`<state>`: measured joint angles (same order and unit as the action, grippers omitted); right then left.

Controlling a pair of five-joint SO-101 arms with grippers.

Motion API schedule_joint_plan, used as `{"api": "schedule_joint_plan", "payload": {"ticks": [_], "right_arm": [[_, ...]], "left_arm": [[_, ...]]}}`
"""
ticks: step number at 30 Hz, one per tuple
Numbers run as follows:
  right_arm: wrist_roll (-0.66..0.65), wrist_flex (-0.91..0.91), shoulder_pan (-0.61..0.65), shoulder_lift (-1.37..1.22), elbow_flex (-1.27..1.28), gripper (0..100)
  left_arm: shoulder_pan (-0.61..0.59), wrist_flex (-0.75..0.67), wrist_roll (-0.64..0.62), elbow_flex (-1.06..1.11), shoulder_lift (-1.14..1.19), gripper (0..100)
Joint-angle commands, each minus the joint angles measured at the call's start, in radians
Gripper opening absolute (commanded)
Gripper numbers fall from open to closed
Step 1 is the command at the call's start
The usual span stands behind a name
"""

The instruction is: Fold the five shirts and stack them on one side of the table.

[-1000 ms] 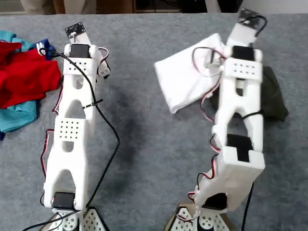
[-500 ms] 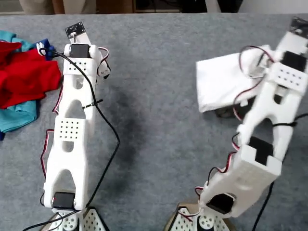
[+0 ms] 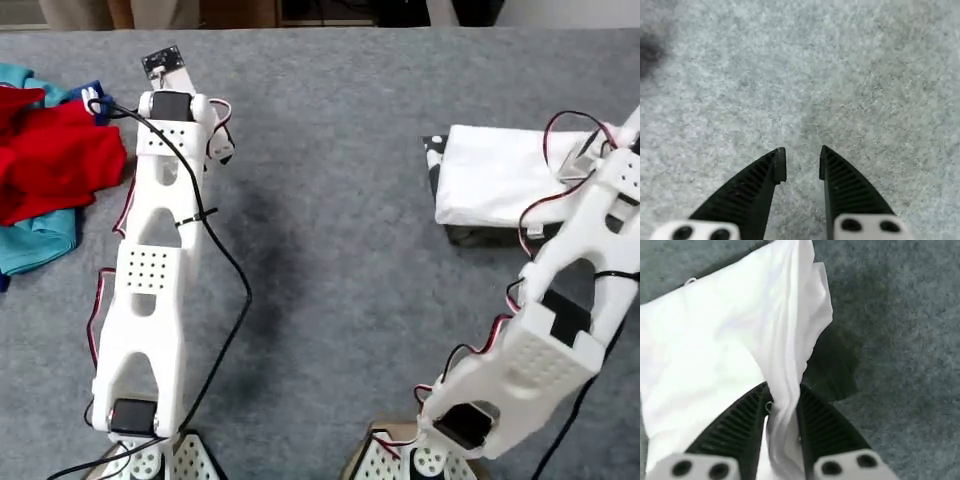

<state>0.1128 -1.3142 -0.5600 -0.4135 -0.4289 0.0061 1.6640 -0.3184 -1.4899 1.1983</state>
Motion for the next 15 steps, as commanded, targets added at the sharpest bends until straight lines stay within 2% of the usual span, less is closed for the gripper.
{"api": "schedule_joint_plan", "payload": {"ticks": [1,4,8,11,13,15], "right_arm": [[-0.025,0.023,-0.016,-0.015,-0.053,0.2],[-0.018,0.023,-0.016,-0.030,-0.053,6.8],[-0.014,0.021,-0.019,-0.027,-0.054,32.9],[-0.068,-0.029,-0.016,0.007,-0.079,49.4],[-0.068,-0.081,-0.012,0.036,-0.114,49.7],[-0.068,-0.150,-0.005,0.071,-0.160,45.1]], "left_arm": [[0.014,-0.009,0.006,-0.041,-0.021,13],[0.012,-0.011,0.006,-0.041,-0.021,13],[0.012,-0.011,0.006,-0.048,-0.021,13],[0.012,-0.011,0.006,-0.049,-0.022,13],[0.014,-0.009,0.006,-0.049,-0.022,13],[0.015,-0.008,0.008,-0.040,-0.019,13]]}}
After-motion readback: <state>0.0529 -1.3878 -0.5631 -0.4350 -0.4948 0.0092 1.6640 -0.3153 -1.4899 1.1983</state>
